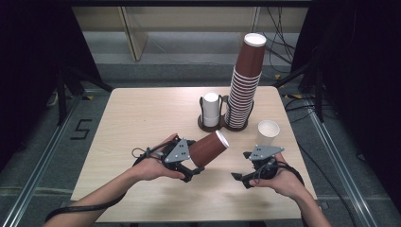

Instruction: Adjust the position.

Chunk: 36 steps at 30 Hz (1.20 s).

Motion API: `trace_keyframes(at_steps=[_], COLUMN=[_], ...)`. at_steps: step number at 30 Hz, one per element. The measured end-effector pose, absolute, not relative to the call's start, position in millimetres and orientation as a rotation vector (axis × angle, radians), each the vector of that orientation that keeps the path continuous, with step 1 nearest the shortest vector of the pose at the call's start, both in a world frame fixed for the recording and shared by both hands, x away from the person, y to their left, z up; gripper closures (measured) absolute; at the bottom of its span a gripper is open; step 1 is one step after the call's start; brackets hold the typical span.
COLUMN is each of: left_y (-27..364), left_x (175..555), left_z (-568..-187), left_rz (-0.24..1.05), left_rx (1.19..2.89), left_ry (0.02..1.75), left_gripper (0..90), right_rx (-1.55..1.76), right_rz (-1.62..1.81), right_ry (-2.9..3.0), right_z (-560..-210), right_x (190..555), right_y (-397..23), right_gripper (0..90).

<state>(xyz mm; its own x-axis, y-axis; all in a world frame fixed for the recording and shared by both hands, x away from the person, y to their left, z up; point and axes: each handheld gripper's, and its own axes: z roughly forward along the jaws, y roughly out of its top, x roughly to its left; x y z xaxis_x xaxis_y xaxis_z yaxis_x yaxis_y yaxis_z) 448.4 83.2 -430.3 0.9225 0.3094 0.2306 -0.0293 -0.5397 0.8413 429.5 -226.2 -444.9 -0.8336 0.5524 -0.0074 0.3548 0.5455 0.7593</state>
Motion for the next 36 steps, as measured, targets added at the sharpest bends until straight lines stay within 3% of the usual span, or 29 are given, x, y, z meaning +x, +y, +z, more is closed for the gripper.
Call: trace_keyframes(at_steps=[5, 17, 36], left_y=[82, 75, 56], left_x=[442, 432, 428], left_z=[-428, -430, -427], left_rz=[0.426, 0.366, 0.277], left_rx=[2.14, 2.239, 2.358], left_ry=[0.145, 0.047, -0.049], left_gripper=[10.3, 10.2, 10.7], right_rx=[0.59, 0.314, 0.037], right_rz=[1.088, 1.043, 0.907], right_ry=[2.61, 2.691, 2.767], right_z=[-443, -431, -409], right_x=[426, 429, 438], right_y=[-221, -208, -172], right_gripper=[13.3, 4.5, 6.1])
